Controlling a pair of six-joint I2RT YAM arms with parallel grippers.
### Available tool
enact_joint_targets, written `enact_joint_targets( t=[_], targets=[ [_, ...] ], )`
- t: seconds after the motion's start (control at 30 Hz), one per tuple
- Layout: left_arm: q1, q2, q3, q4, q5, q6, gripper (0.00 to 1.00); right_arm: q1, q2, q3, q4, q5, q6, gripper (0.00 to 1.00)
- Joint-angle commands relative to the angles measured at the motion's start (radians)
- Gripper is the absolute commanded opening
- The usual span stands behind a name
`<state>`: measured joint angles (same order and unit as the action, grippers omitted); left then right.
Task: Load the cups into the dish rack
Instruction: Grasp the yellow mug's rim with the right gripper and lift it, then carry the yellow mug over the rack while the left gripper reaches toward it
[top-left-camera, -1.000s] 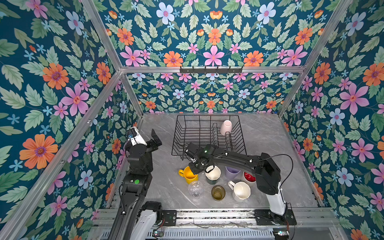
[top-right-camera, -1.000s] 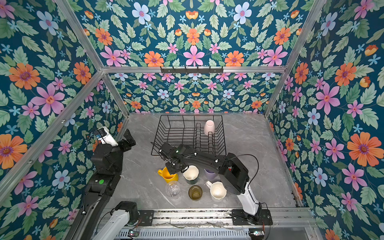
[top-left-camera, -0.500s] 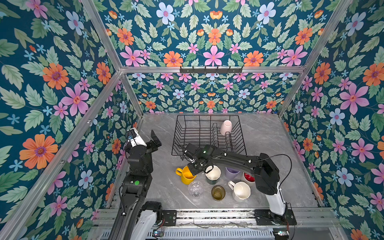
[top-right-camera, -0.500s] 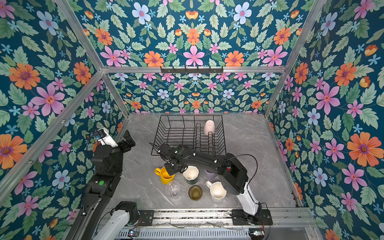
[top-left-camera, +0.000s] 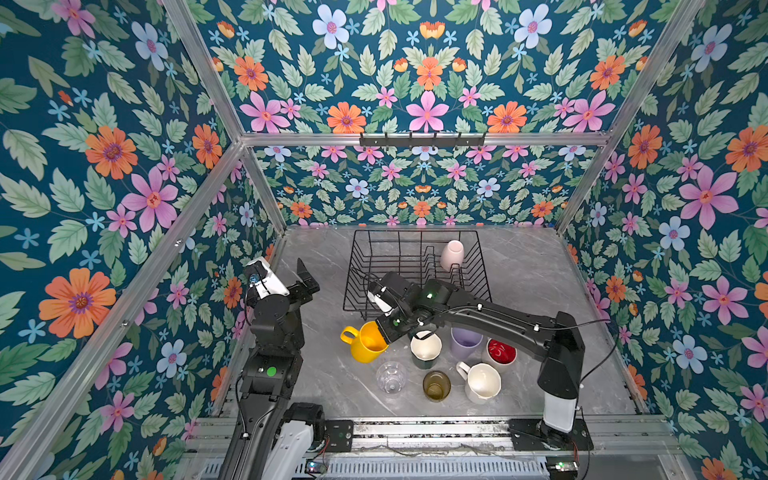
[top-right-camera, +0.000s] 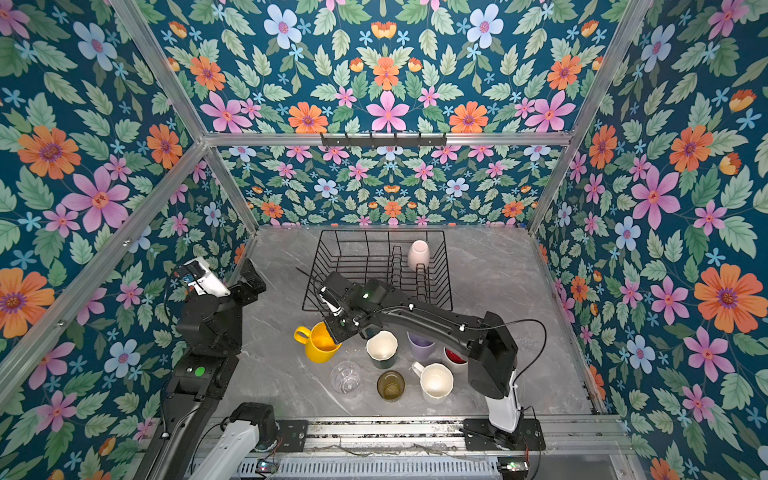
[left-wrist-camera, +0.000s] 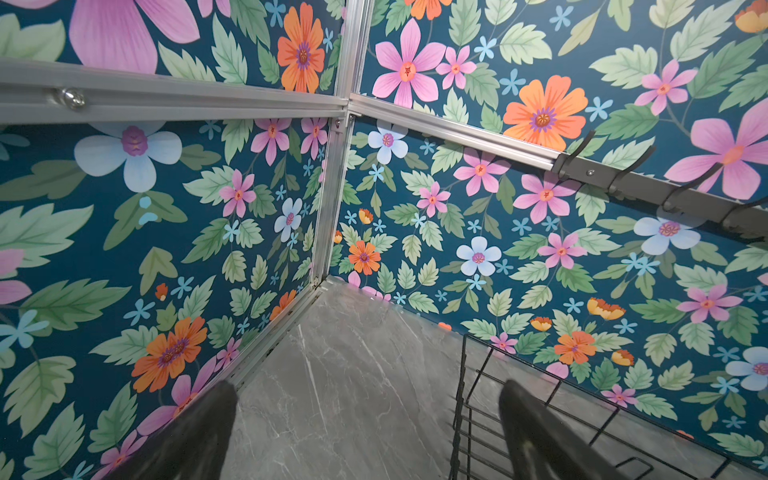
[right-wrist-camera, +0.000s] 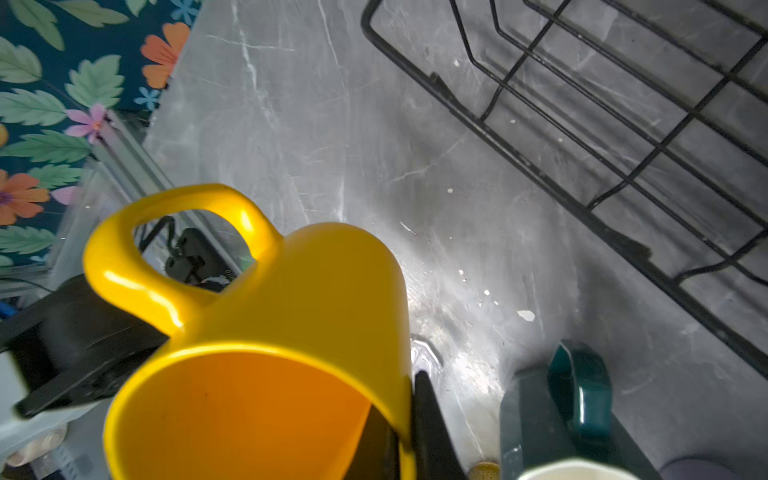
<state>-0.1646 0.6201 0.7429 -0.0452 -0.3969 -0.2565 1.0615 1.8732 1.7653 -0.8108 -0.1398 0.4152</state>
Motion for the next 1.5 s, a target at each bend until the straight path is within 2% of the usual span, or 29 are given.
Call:
enact_joint_targets(
  t=[0.0,0.07,0.23,0.43,0.57,0.8,1.0,1.2,1.47],
  targets=[
    [0.0,-0.016,-0.007,0.056,0.013,0.004,0.99,-0.025,-0.058,-0.024,0.055,-0.096,0.007,0.0],
    [0.001,-0.029,-0.017,0.082,0.056,0.011,0.99,-0.065,-0.107,-0.086,0.11,-0.165,0.045,0.0],
    [0.0,-0.051,-0.067,0.183,0.257,0.024,0.99,-0.21,-0.277,-0.261,0.308,-0.294,0.138,0.0],
    [0.0,-0.065,-0.136,0.391,0.661,0.023,0.99,-0.393,-0.412,-0.392,0.476,-0.433,0.234,0.0],
    [0.0,-0.017,-0.151,0.49,0.908,-0.015,1.0,-0.514,-0.487,-0.473,0.542,-0.509,0.278,0.0],
    [0.0,0.087,-0.204,0.762,1.241,-0.125,1.0,-0.65,-0.547,-0.514,0.606,-0.62,0.303,0.0],
    [0.0,0.188,-0.2,0.991,1.422,-0.263,1.0,-0.67,-0.538,-0.475,0.644,-0.708,0.278,0.0],
    [-0.001,0.243,-0.186,1.056,1.469,-0.317,0.99,-0.665,-0.519,-0.449,0.753,-0.828,0.294,0.0],
    [-0.001,0.288,-0.183,1.194,1.545,-0.421,0.99,-0.59,-0.485,-0.392,0.75,-0.882,0.218,0.0]
  ],
)
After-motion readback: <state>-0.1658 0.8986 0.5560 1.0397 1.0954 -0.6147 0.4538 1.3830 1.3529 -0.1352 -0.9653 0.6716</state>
